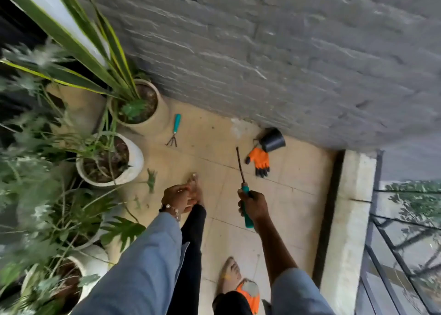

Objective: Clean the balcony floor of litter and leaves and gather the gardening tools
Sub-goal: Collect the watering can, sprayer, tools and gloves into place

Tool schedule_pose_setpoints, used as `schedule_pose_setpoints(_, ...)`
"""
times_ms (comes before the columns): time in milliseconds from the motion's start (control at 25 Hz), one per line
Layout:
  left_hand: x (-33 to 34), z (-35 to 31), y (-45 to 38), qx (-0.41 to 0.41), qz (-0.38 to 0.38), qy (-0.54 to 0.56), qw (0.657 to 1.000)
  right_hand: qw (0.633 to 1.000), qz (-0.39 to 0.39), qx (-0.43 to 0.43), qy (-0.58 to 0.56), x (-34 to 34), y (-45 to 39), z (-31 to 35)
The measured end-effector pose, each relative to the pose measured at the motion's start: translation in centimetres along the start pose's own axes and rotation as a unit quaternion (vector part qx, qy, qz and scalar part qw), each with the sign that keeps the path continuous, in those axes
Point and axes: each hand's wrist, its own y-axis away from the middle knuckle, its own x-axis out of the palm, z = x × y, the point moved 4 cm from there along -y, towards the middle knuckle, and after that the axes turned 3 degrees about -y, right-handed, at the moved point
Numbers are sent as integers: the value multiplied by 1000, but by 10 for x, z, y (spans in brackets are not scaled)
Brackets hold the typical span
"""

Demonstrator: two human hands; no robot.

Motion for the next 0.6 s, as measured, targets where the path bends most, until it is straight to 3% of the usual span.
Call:
schedule_pose_setpoints(160,-58,-64,-66,-43,0,33,999,991,-22,-31,128,57,-57,72)
schedule_pose_setpoints(320,-99,-113,-139,-81,-12,79,993,942,-3,-108,317,116,-113,153)
schedule_pose_setpoints(480,-105,-120,-195,-128,-17,145,981,912,32,-128,389,165,-175,195)
schedule_pose_setpoints(600,-94,-113,-252,-164,-16,227,960,911,37,-121,393,197,-233,198)
